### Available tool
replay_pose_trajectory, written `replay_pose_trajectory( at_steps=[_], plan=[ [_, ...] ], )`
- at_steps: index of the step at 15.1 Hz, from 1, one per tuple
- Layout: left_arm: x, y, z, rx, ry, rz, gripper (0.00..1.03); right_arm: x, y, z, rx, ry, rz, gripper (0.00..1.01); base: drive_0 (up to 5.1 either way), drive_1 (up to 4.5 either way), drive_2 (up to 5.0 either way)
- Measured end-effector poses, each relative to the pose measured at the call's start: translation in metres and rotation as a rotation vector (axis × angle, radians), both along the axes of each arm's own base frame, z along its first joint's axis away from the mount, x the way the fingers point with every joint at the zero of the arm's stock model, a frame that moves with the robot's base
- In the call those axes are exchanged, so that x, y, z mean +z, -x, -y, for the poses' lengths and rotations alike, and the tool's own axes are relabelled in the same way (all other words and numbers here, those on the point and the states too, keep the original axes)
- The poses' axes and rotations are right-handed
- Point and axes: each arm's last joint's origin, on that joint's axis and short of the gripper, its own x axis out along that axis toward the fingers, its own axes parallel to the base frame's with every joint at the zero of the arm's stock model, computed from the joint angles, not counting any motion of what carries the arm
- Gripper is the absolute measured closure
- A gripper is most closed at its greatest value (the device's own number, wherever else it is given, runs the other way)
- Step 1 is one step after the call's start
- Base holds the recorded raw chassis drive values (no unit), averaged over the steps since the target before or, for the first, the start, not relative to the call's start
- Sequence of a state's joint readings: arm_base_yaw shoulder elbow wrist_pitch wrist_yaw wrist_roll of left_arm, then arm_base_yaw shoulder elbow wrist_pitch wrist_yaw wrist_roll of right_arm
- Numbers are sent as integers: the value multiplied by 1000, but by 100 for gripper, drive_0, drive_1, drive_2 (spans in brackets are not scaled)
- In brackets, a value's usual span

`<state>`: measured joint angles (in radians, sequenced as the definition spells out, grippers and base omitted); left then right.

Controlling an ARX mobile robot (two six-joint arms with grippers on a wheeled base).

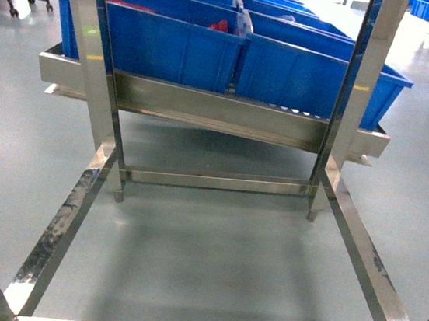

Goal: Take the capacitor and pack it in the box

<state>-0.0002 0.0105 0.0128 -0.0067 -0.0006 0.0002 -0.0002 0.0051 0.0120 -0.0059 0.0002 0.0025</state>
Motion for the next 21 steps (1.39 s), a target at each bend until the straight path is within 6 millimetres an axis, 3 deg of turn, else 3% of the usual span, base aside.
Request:
replay_pose_trajectory(
  at_steps=[21],
  plan=[
    [0, 0, 0, 2, 0, 0, 5, 0, 0, 0, 0, 0, 0, 3, 0, 0, 0]
  ],
)
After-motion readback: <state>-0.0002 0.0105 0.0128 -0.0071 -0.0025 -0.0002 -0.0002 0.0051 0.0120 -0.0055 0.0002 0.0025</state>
